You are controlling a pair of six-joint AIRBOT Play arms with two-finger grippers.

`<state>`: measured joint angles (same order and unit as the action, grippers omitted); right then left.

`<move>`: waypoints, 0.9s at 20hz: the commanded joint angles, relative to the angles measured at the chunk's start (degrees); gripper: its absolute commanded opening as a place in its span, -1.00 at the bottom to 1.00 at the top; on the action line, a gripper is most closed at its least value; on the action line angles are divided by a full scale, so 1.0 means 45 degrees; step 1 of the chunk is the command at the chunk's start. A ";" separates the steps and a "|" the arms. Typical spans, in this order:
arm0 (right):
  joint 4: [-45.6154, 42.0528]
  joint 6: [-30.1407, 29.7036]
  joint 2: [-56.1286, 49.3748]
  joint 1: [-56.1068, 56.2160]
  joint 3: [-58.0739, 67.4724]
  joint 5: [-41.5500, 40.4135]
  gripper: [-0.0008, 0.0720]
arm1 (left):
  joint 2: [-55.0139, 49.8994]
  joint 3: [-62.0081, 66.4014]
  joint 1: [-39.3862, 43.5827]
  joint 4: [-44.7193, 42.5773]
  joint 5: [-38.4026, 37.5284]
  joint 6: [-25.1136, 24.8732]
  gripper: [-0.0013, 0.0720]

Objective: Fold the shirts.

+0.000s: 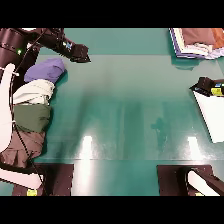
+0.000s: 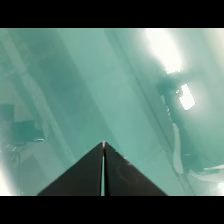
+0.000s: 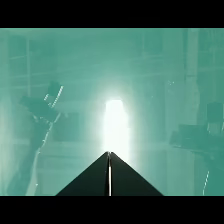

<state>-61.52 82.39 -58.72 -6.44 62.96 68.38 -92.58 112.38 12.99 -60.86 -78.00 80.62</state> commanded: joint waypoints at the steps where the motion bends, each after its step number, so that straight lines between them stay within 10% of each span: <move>1: 0.0010 0.0000 0.0000 0.0029 0.0015 0.0034 -0.94 | 0.0005 0.0000 0.0000 -0.0005 0.0015 -0.0005 -0.90; 18: 0.0005 0.0005 0.0000 0.0029 0.0015 0.0175 -0.94 | -0.0010 0.0000 -0.0010 -0.0748 0.0835 -0.0418 -0.89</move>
<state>-61.49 82.37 -58.72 -6.35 62.96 69.10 -92.58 112.38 12.99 -61.21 -77.08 80.36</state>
